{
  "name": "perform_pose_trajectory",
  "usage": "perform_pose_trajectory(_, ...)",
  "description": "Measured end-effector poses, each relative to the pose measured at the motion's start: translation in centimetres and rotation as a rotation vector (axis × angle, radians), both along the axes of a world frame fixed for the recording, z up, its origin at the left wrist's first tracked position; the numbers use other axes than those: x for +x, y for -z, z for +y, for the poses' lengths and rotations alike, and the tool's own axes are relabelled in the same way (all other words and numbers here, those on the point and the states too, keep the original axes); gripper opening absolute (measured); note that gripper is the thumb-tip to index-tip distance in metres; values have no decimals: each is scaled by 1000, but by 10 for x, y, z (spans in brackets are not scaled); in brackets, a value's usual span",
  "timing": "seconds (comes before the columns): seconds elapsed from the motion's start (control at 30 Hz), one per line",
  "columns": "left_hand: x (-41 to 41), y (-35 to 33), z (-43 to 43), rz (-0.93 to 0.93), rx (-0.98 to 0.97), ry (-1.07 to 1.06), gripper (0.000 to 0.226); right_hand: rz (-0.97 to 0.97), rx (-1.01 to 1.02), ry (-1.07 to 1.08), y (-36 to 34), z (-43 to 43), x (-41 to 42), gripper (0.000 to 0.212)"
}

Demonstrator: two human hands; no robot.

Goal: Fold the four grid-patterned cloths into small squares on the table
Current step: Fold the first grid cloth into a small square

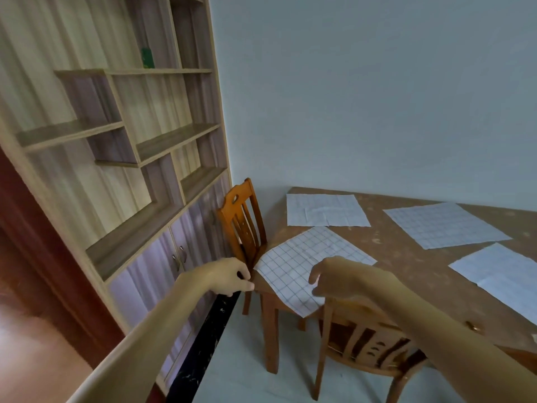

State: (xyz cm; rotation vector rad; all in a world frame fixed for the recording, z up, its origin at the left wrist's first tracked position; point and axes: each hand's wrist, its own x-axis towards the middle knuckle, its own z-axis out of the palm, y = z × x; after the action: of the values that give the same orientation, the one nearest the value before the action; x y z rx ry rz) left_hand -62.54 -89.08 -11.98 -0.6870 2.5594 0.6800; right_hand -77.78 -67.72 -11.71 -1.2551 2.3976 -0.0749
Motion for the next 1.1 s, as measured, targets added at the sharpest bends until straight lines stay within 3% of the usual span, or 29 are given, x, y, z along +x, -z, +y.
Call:
perform_pose_trajectory(0.33, -45, 43, -89, 68, 80, -13, 39, -43, 30, -22, 34, -96, -59, 33)
perform_pose_trajectory(0.8, -208, 113, -172, -91, 33, 141, 38, -251, -9, 7, 135, -198, -200, 37)
perform_pose_trajectory(1.1, -290, 179, -181, 40, 126, 194, 23, -296, -15, 164, 195, -204, -264, 45)
